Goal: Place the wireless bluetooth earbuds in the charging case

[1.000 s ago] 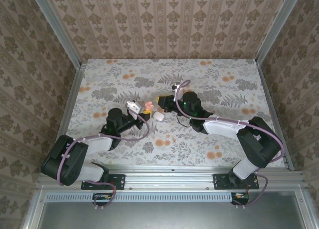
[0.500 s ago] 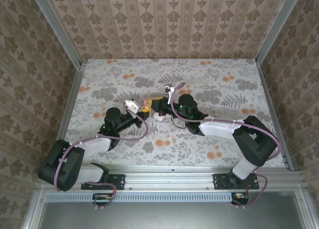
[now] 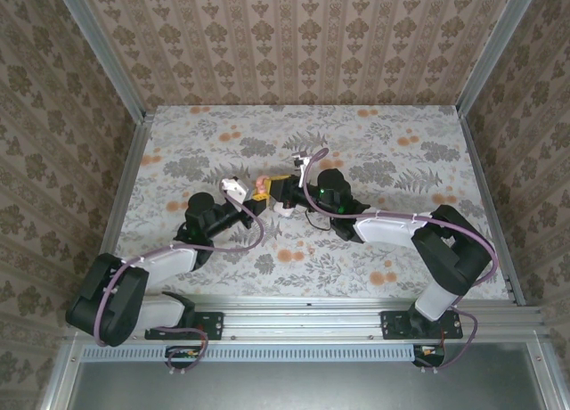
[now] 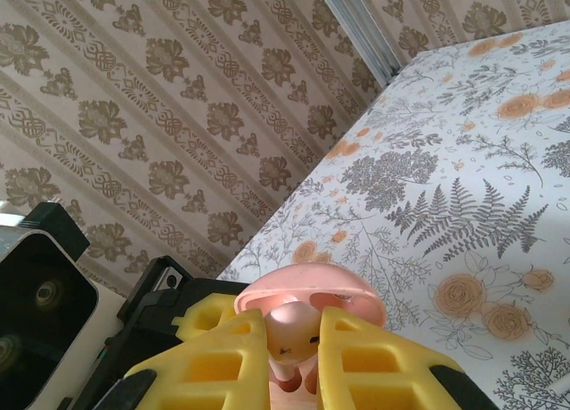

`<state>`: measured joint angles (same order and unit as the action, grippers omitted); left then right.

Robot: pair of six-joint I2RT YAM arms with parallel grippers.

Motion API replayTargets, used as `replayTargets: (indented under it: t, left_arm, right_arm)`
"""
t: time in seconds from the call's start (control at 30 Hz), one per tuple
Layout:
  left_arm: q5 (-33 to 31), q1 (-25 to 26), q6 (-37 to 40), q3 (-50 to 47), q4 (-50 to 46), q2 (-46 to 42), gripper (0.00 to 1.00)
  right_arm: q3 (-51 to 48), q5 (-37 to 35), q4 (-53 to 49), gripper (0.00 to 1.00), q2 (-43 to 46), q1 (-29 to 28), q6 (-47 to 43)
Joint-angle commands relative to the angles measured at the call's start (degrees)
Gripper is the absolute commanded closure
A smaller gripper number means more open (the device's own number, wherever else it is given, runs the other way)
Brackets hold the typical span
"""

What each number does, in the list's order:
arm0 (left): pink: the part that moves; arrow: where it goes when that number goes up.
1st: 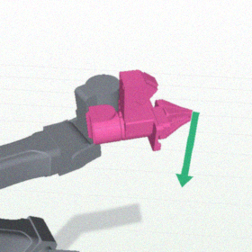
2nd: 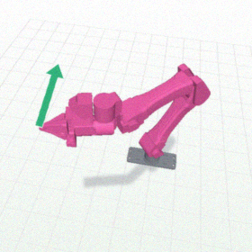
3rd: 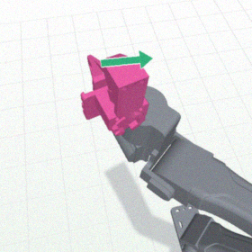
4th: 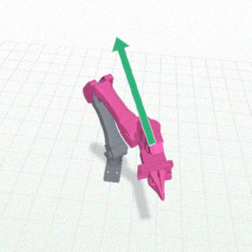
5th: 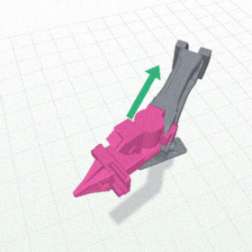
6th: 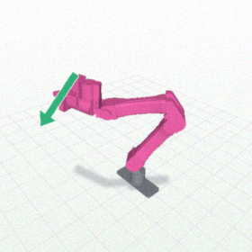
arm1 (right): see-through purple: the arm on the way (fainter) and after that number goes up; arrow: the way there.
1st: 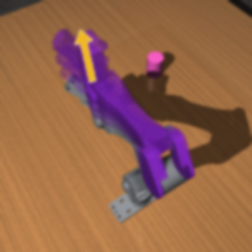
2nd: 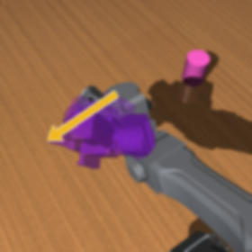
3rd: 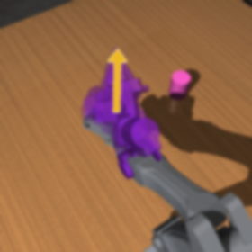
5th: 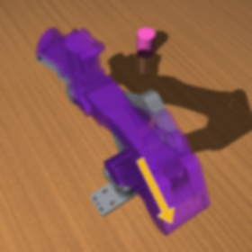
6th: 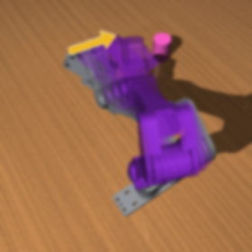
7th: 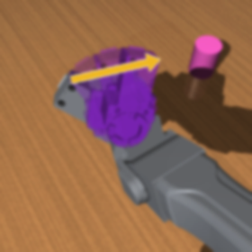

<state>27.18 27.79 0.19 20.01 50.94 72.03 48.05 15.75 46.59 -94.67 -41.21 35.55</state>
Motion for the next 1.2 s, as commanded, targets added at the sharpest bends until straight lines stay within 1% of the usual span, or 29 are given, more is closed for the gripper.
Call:
replayTargets:
  t: [0.0, 0.73, 0.87, 1.03, 1.17]
  left_arm:
    - [0.08, 0.41, -0.44, 1.35, 0.56, -1.87, 0.87]
    - [-0.18, 0.36, 0.24, 1.35, -0.57, -3.82, 0.87]
    - [-0.2, 0.39, 0.28, 1.44, -0.94, -4.21, 0.86]
    - [-0.02, 0.42, 0.43, 1.6, -1.22, -4.44, 0.86]
    - [0.07, 0.43, 0.67, 1.92, -1.77, -4.44, 0.86]
  right_arm:
    - [0.82, 0.8, 1.75, 0.85, -0.7, -0.45, -1.53]
    - [-1.47, -2.53, 0.31, 0.85, 1.11, -0.43, -2.67]
    - [-1.91, -2.28, 0.39, 0.85, 1.47, -0.45, -2.73]
    - [-1.65, -0.29, 0.3, 0.78, 1.17, -0.38, -3.05]
    - [-1.99, -0.58, 0.52, 0.72, 2.08, -0.35, -2.98]
